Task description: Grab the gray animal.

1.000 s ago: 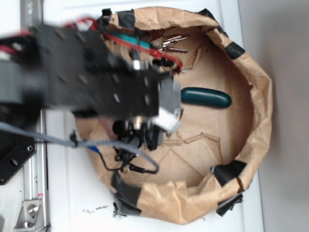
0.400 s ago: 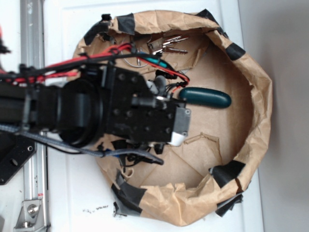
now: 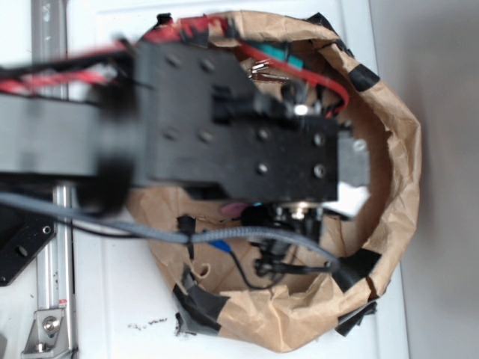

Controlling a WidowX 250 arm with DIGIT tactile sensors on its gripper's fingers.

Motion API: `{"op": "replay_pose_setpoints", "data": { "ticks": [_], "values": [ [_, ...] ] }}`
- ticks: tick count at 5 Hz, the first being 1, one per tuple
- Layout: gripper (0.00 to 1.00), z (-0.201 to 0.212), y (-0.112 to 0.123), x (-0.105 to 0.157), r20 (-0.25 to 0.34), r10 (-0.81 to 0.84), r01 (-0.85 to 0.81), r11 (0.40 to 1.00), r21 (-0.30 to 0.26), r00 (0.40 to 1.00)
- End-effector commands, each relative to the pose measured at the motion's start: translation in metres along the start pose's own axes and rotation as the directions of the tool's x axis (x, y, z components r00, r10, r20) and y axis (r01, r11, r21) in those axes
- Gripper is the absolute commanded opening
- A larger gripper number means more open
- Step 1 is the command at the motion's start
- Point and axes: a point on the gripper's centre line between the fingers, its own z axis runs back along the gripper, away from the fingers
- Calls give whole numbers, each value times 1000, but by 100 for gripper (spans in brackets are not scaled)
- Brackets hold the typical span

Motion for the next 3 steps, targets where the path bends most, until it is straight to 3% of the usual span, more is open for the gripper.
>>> {"op": "replay_pose_setpoints", "data": {
  "ticks": [1, 3],
  "values": [
    [0, 63, 14, -18, 138, 201, -197, 979, -45, 970],
    [0, 65, 20, -21, 152, 242, -239, 970, -37, 958]
  ]
}}
